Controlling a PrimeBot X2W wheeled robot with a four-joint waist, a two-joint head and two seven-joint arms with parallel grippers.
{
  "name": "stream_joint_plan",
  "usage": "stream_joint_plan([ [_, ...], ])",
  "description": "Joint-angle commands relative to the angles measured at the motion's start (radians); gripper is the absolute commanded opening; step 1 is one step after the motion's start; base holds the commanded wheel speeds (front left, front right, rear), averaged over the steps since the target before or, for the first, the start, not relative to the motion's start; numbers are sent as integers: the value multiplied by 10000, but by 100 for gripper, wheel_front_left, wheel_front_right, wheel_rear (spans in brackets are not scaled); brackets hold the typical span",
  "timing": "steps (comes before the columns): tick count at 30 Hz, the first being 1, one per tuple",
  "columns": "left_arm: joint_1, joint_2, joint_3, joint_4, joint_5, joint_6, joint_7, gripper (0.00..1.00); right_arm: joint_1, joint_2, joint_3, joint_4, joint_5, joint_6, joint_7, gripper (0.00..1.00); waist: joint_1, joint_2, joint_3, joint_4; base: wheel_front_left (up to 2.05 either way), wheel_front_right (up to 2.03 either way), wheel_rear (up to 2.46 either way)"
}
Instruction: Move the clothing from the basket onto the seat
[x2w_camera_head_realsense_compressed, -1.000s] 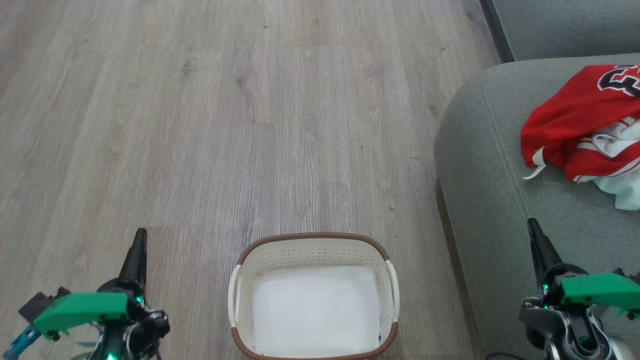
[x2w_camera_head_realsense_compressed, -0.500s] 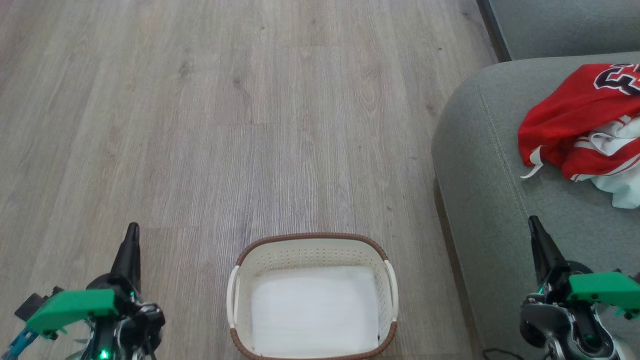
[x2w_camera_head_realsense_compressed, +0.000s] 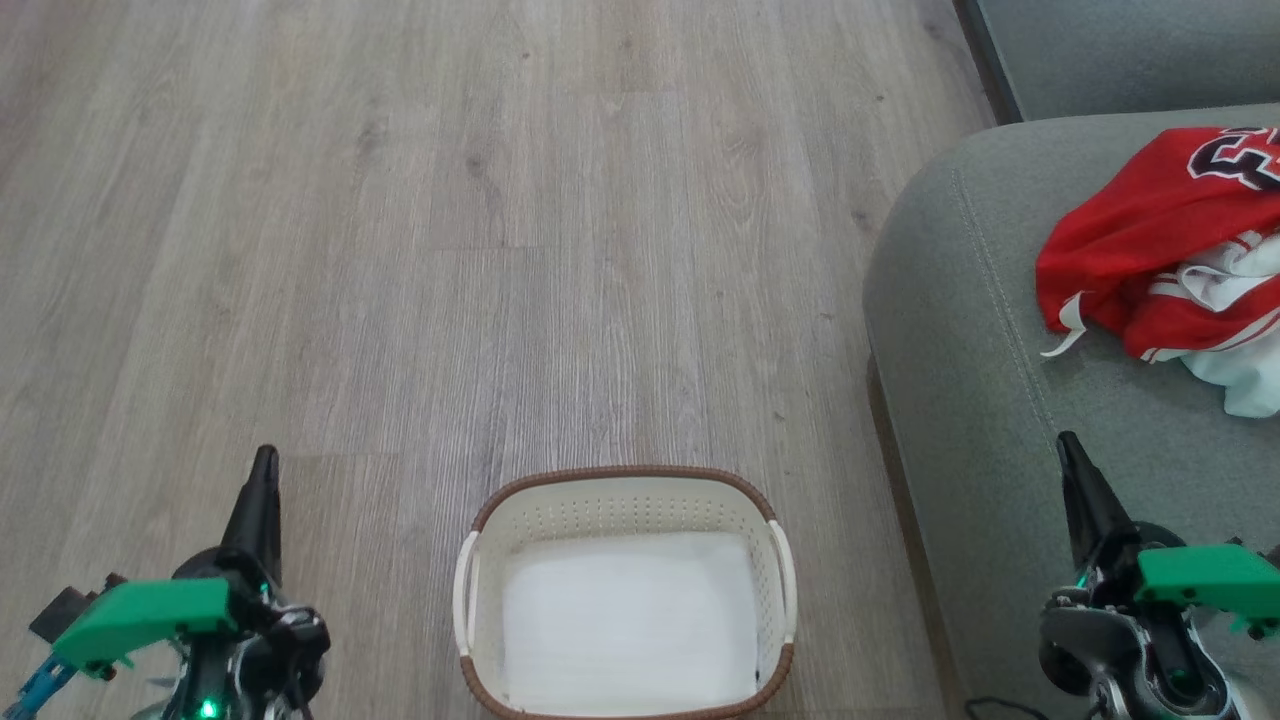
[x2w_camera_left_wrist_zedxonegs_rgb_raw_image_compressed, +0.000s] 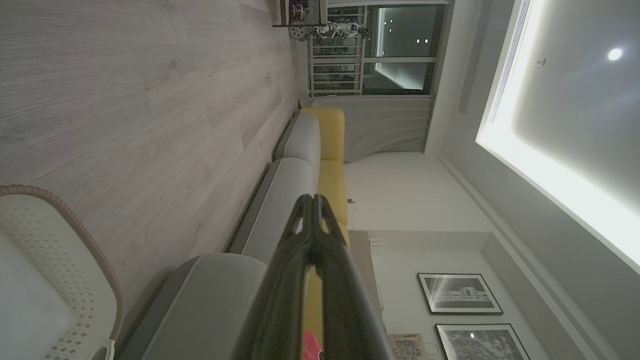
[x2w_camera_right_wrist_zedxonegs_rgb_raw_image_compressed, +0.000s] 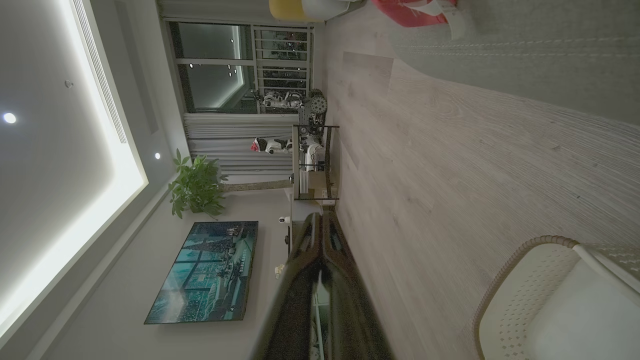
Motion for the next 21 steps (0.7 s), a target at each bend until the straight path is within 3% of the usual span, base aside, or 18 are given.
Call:
stream_joint_plan([
  [1,-487,51,341,-270,-7,-65,36,0,-547,29,179,-325,28,-2,65,0,0,0,0,1,0,0,0],
  [21,-488,37,362,-270,11,-65,53,0,-550,49,149,-323,3,-2,89,0,0,0,0,1,0,0,0],
])
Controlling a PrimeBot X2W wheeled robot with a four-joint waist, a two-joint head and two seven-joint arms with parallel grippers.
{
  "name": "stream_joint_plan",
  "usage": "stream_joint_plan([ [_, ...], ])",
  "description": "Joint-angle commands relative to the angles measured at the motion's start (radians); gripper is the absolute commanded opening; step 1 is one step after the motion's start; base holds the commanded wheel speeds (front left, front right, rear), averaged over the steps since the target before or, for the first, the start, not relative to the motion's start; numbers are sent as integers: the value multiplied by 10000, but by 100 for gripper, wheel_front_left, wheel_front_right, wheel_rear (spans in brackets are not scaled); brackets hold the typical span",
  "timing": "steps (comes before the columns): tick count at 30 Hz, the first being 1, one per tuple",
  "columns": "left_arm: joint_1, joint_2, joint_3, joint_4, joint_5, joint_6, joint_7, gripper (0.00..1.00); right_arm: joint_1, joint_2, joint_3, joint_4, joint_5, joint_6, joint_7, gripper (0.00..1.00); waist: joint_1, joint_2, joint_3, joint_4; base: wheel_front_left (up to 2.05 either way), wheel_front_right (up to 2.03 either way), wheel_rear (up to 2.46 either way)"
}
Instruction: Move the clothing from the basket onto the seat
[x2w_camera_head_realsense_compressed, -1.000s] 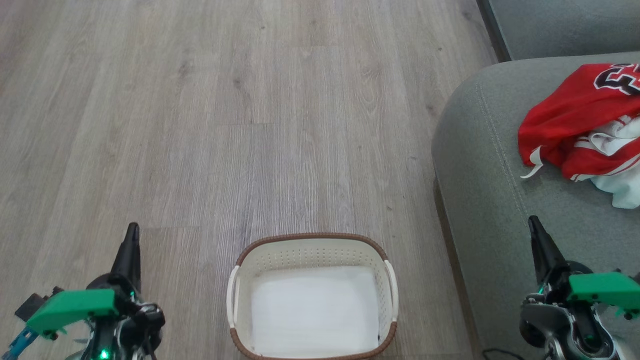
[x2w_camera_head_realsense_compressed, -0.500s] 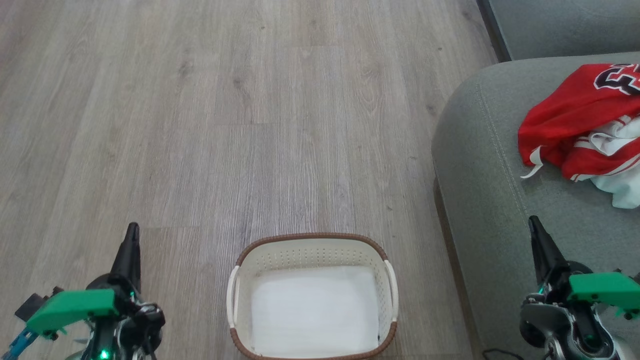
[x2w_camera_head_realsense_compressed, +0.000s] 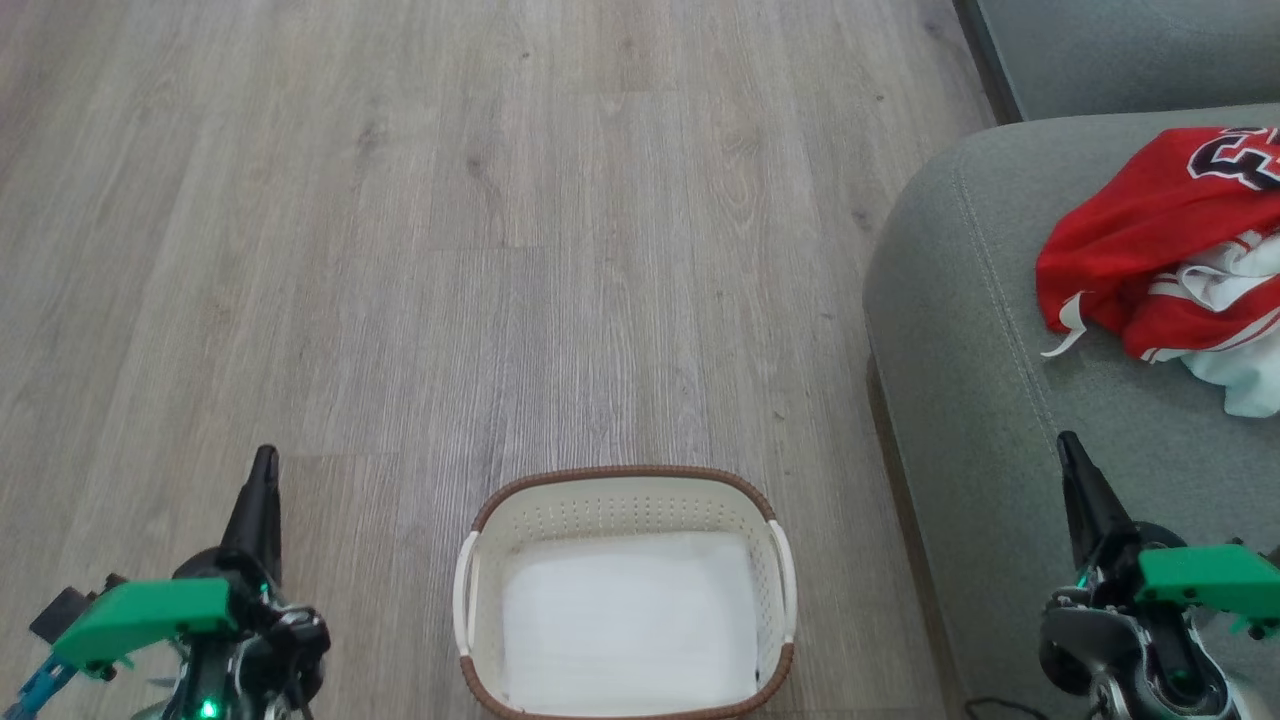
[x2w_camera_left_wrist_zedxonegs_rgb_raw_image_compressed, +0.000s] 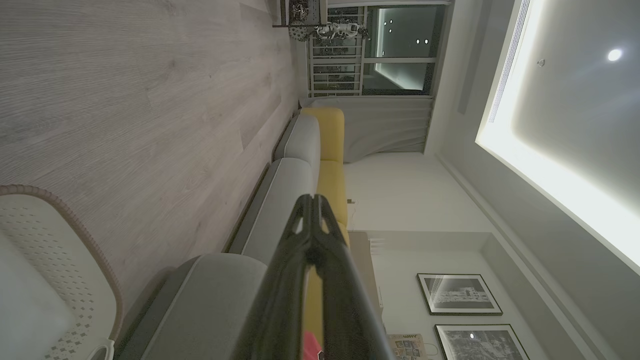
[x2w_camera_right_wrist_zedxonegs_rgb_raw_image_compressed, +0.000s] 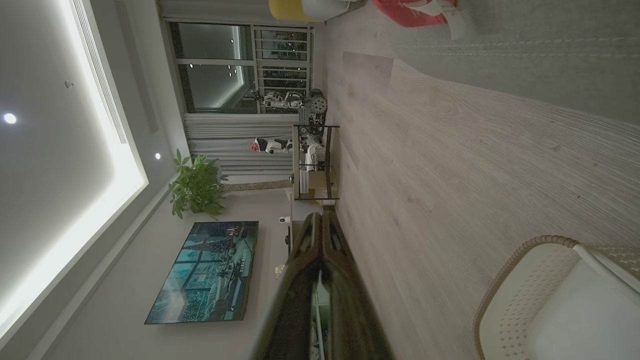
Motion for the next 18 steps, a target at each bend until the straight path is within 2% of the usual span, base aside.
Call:
stream_joint_plan([
  [1,-488,51,349,-270,11,-65,53,0,-550,40,173,-325,2,-2,61,0,0,0,0,0,0,0,0],
  [18,-489,43,362,-270,22,-65,63,0,-552,52,155,-324,-12,-2,75,0,0,0,0,0,0,0,0],
])
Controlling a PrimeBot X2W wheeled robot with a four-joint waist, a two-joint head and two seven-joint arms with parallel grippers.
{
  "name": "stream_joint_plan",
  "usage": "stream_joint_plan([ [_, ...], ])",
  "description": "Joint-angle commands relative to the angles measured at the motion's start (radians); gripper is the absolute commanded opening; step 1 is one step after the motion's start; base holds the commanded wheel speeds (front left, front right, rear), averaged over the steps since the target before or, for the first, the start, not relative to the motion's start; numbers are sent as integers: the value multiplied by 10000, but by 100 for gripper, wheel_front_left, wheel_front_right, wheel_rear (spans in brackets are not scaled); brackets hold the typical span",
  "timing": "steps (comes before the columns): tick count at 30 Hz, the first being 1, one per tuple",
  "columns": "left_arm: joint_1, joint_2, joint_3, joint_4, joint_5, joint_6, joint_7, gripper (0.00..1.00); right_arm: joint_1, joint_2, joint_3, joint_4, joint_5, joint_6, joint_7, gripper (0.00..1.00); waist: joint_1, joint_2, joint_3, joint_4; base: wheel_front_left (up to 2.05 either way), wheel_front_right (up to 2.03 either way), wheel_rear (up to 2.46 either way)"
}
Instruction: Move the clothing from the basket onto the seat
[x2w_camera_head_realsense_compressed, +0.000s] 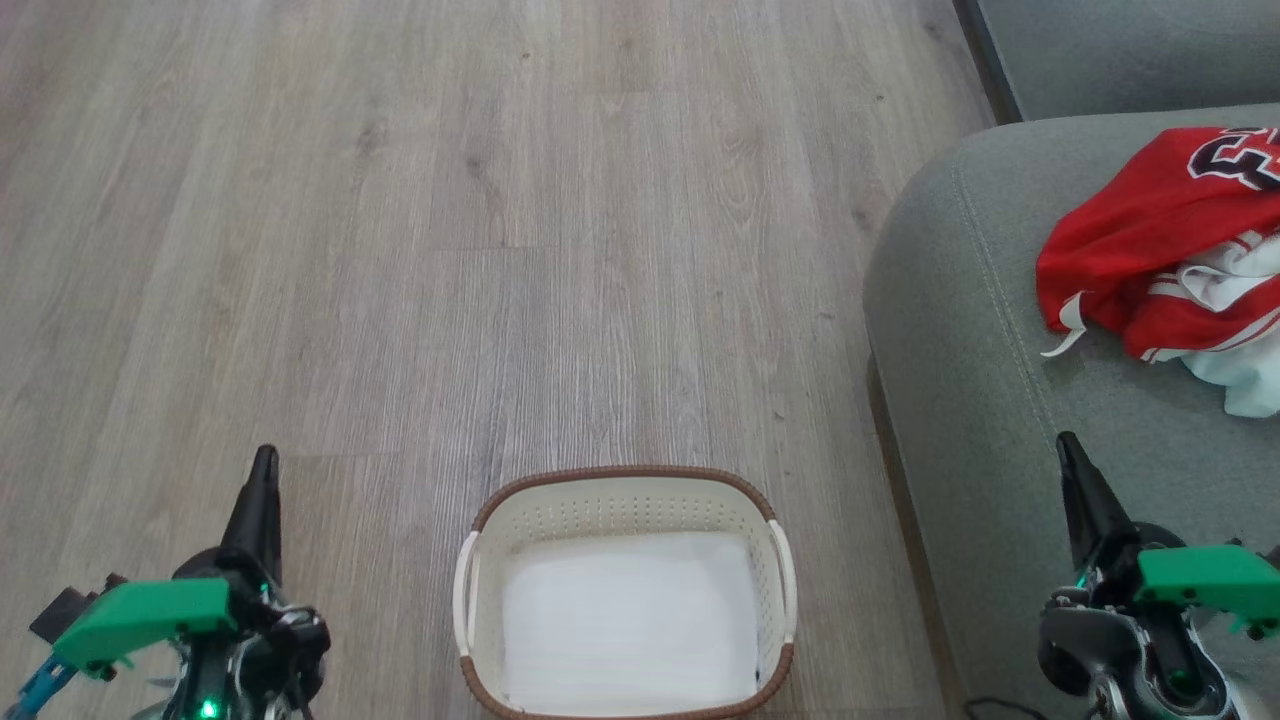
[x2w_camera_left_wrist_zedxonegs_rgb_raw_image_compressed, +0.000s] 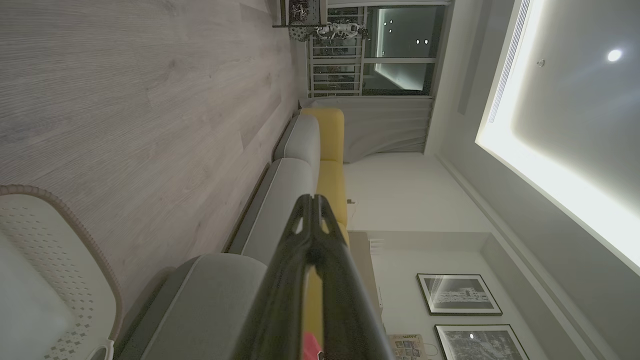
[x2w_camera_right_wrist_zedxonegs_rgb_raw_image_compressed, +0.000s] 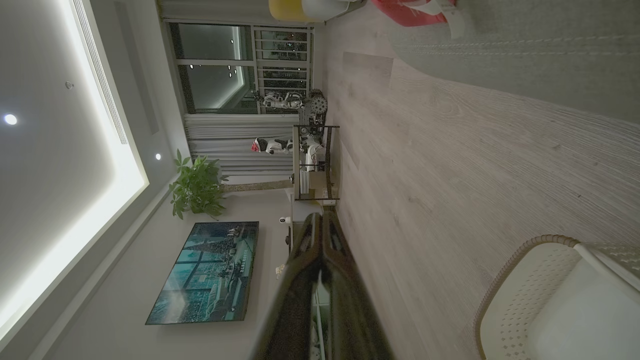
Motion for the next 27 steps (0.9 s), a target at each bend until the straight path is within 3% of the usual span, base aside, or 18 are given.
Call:
stream_joint_plan([
  [1,-489,48,355,-270,22,-65,62,0,-552,24,168,-324,-13,-2,76,0,0,0,0,0,0,0,0],
  [27,-491,38,370,-270,35,-65,74,0,-554,39,147,-323,-31,-2,93,0,0,0,0,0,0,0,0],
])
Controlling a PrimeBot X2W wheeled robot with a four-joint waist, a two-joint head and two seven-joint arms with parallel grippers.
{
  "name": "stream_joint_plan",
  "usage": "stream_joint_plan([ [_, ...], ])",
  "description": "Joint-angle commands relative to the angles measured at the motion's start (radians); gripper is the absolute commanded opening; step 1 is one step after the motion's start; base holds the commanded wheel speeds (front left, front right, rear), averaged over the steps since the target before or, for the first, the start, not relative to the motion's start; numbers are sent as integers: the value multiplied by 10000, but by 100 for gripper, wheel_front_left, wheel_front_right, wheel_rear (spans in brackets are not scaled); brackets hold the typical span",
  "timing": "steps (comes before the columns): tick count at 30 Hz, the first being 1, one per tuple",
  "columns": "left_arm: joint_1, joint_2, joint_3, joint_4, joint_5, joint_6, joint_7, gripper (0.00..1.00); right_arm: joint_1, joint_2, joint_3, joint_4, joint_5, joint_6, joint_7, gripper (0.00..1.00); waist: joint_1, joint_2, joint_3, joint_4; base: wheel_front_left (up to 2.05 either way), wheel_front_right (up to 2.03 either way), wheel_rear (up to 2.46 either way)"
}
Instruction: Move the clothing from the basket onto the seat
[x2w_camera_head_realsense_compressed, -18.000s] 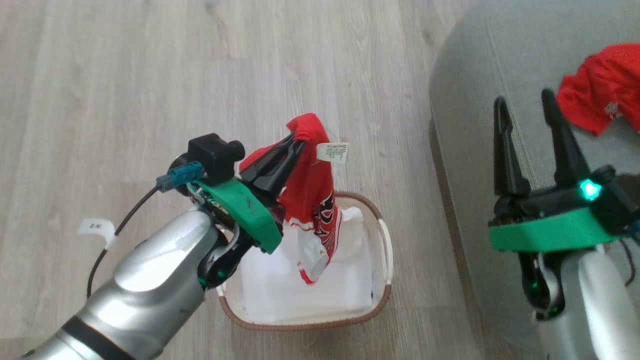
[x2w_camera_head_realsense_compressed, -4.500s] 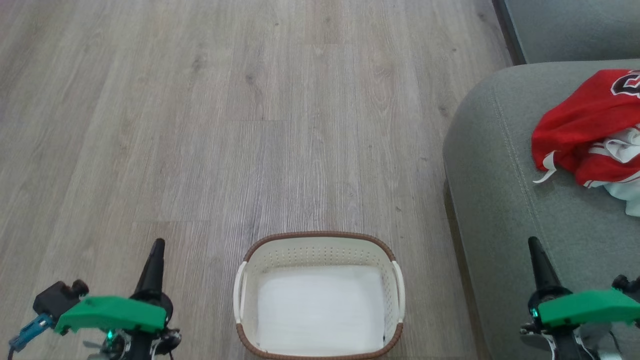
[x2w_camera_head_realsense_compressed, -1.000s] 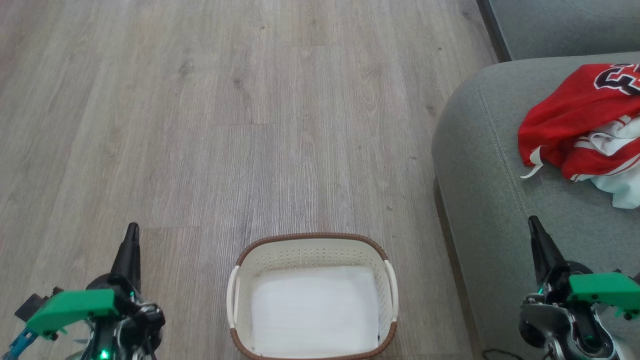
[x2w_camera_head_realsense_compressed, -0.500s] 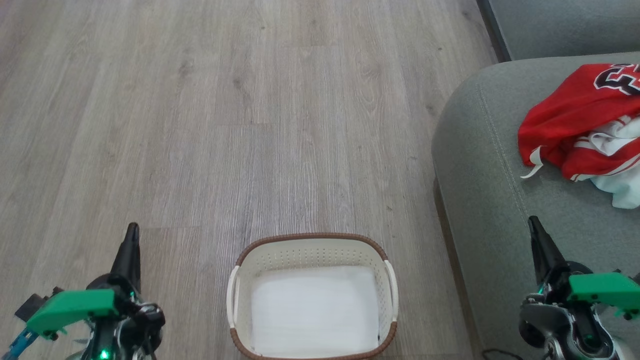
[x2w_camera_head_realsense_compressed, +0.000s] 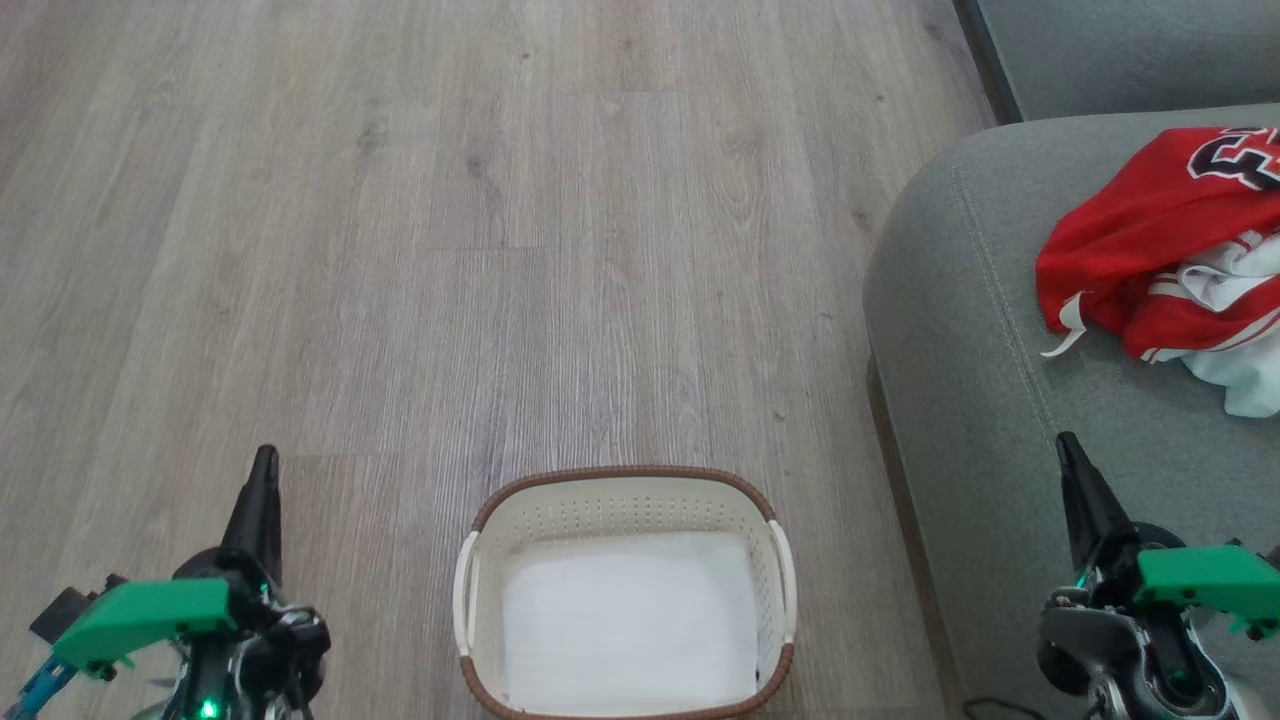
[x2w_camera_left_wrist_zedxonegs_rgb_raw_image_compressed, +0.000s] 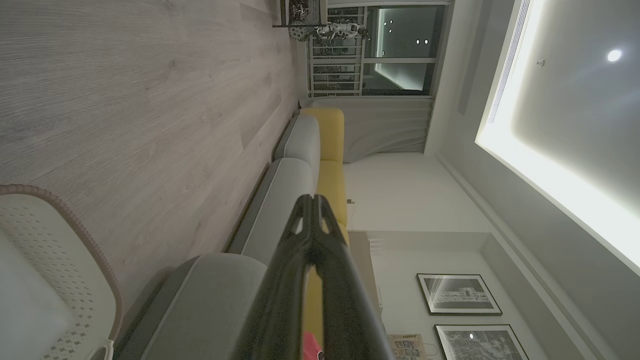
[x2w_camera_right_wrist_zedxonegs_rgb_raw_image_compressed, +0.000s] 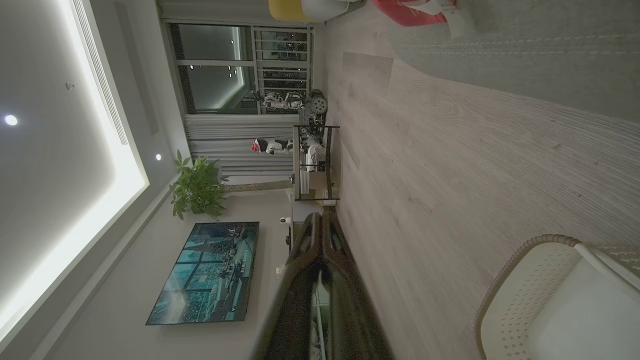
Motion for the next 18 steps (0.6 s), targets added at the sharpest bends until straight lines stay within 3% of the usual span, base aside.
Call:
stream_joint_plan([
  [1,-491,45,362,-270,35,-65,65,0,-554,20,158,-325,-29,-2,90,0,0,0,0,0,0,0,0],
  [18,-491,41,369,-270,40,-65,70,0,-555,27,148,-325,-37,-2,98,0,0,0,0,0,0,0,0],
])
